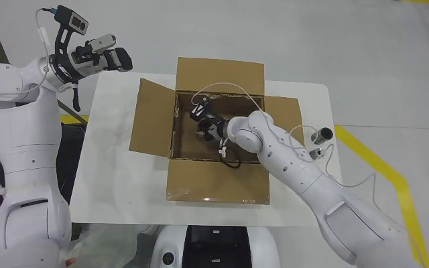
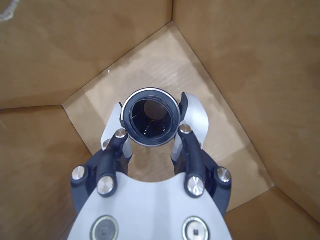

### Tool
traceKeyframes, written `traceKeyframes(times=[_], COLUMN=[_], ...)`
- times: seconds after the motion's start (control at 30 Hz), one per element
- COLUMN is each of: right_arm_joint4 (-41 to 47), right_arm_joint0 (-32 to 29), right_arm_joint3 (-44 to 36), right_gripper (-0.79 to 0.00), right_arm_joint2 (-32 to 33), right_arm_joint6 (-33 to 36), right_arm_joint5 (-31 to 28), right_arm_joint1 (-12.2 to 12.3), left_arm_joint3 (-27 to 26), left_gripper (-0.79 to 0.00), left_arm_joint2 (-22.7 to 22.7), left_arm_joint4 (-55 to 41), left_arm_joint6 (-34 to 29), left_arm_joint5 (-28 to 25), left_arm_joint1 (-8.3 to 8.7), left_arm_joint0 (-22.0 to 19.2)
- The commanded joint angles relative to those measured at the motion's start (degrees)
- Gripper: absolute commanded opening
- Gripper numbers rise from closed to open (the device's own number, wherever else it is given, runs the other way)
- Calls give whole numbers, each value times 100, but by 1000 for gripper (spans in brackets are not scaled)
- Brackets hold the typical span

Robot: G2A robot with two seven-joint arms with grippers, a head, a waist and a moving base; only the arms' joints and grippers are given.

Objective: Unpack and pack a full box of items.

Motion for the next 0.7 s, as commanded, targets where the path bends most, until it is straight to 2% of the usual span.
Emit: traceKeyframes(times=[0.0,0.67], right_arm_joint4=[6,-18], right_arm_joint0=[-82,-1551], right_arm_joint3=[-183,-2870], right_gripper=[-785,-785], right_arm_joint2=[134,1880], right_arm_joint6=[33,738], right_arm_joint5=[-47,-548], right_arm_joint1=[53,728], left_arm_joint3=[0,0], left_gripper=[0,0], left_arm_joint2=[0,0], left_arm_joint4=[0,0], left_arm_joint6=[0,0], left_arm_joint5=[0,0], left_arm_joint1=[0,0], left_arm_joint0=[0,0])
